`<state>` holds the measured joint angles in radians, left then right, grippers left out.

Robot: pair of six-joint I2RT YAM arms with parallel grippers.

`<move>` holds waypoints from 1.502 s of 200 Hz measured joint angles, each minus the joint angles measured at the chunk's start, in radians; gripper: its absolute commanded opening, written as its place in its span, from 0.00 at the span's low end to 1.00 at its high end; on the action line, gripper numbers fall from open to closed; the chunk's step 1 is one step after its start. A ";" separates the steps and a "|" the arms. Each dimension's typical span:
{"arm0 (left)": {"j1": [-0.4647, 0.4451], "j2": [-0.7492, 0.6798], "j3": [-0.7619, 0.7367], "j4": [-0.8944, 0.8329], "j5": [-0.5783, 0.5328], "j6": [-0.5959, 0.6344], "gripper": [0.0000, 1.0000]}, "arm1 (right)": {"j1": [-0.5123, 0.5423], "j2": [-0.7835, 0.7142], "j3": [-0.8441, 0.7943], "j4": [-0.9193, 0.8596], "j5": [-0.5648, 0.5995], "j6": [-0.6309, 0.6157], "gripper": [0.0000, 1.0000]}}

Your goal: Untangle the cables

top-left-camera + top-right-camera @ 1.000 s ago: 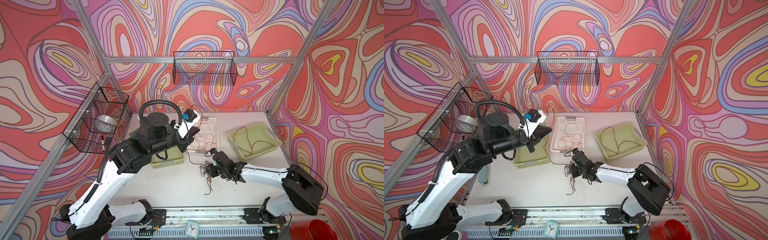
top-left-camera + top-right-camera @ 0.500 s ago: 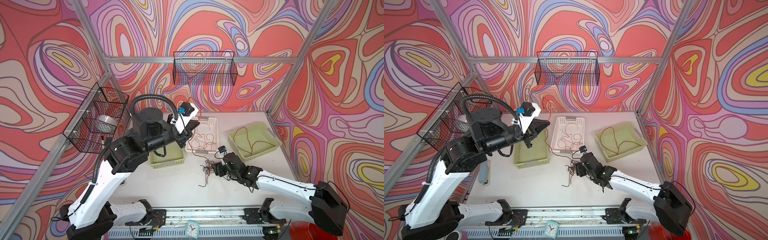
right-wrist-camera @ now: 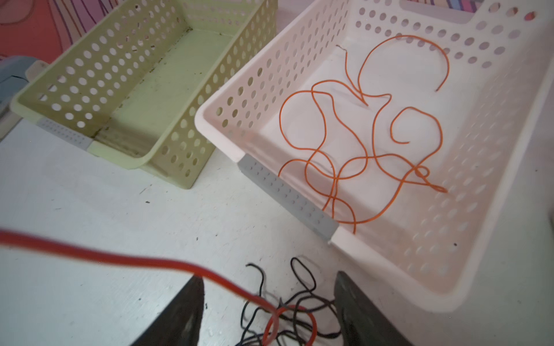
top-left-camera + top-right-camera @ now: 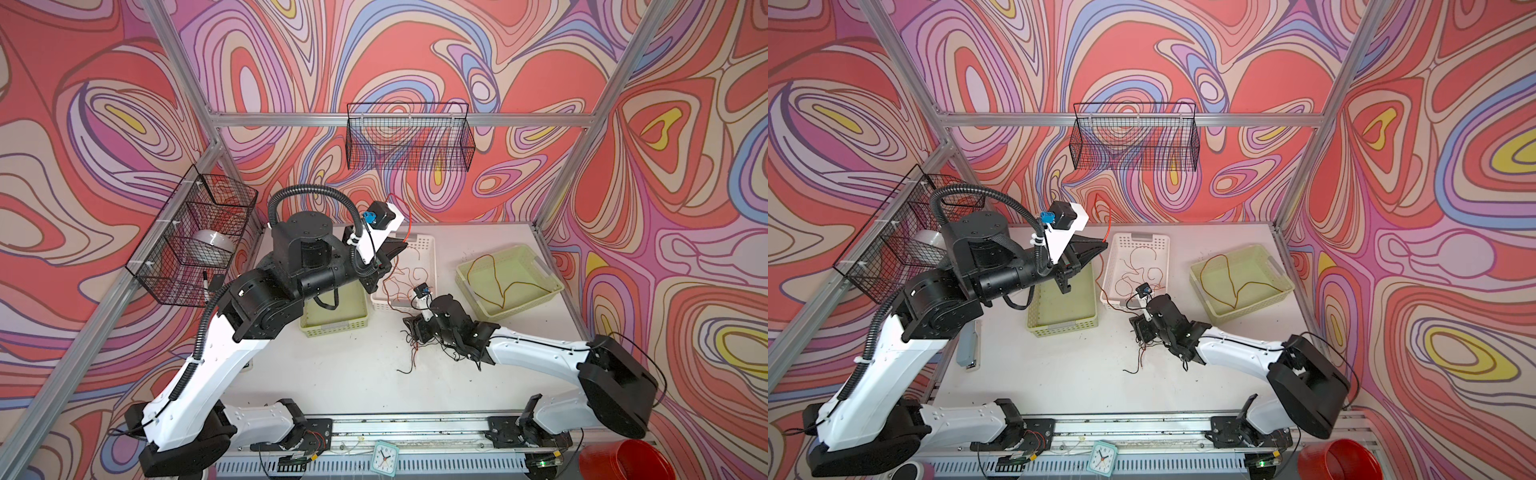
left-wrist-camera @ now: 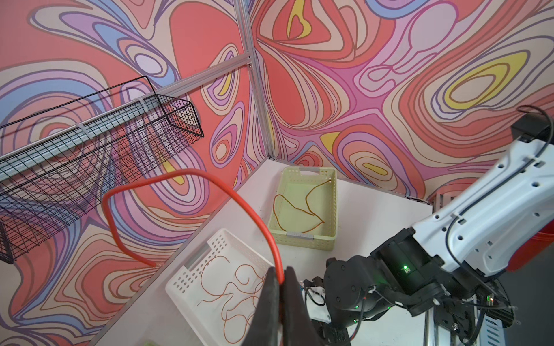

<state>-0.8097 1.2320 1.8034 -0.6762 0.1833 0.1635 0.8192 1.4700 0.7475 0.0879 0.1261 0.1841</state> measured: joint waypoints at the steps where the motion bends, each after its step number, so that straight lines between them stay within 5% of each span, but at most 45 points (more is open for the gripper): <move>1: 0.000 0.000 0.000 0.000 0.000 0.000 0.00 | 0.000 0.006 0.005 0.000 0.004 0.002 0.50; 14: 0.000 -0.002 0.000 0.001 -0.001 -0.007 0.00 | 0.000 0.050 0.041 0.002 0.036 -0.008 0.24; 38: 0.000 -0.039 -0.045 0.020 -0.031 -0.016 0.00 | 0.000 0.045 0.056 0.001 0.088 -0.035 0.00; 118: 0.074 -0.305 -0.536 0.129 -0.135 -0.166 0.00 | 0.000 -0.248 0.075 -0.034 0.110 -0.157 0.00; 149: 0.103 -0.347 -0.697 0.156 -0.094 -0.238 0.55 | 0.000 -0.316 0.067 -0.059 0.111 -0.233 0.00; 185: 0.103 -0.377 -0.807 0.164 -0.007 -0.298 0.99 | 0.000 -0.390 0.071 -0.111 0.095 -0.333 0.00; 242: 0.103 -0.326 -0.786 0.129 0.088 -0.293 1.00 | 0.000 -0.452 0.071 -0.183 0.064 -0.431 0.00; 300: 0.103 -0.329 -0.780 0.006 -0.038 -0.191 1.00 | -0.064 -0.518 0.071 -0.266 0.134 -0.454 0.00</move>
<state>-0.7071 0.9028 1.0233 -0.6697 0.1455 -0.0277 0.7555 0.9516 0.8185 -0.1780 0.2596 -0.2699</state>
